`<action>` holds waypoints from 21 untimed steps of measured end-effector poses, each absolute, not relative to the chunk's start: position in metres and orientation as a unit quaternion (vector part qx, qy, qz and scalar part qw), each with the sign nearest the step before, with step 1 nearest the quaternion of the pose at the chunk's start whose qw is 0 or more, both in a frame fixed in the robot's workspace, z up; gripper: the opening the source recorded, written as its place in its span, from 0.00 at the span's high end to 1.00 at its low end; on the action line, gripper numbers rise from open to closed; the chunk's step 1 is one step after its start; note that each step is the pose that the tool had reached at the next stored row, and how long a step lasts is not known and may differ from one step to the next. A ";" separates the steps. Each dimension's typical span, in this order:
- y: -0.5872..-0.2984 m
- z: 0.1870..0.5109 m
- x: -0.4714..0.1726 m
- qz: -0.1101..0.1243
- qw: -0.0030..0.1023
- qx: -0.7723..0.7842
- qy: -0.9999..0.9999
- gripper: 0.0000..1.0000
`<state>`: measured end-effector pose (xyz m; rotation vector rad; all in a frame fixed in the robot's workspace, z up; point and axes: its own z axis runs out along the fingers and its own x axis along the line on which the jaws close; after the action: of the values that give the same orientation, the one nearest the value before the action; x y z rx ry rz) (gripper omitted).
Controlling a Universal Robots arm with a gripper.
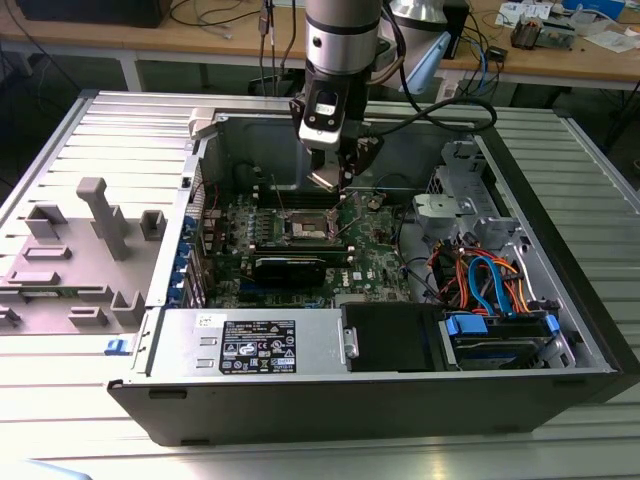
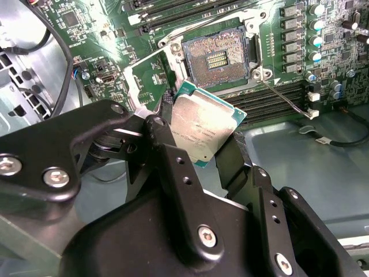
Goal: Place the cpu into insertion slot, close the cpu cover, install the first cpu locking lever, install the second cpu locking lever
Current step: 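Place the cpu into insertion slot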
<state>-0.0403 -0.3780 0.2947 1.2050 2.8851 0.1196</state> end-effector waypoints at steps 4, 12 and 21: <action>-0.378 0.295 -0.040 0.038 0.006 0.386 0.922 0.45; -0.378 0.294 -0.040 0.038 0.006 0.389 0.920 0.45; -0.378 0.294 -0.040 0.038 0.007 0.391 0.919 0.45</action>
<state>-0.0403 -0.3780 0.2937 1.2239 2.8766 0.1194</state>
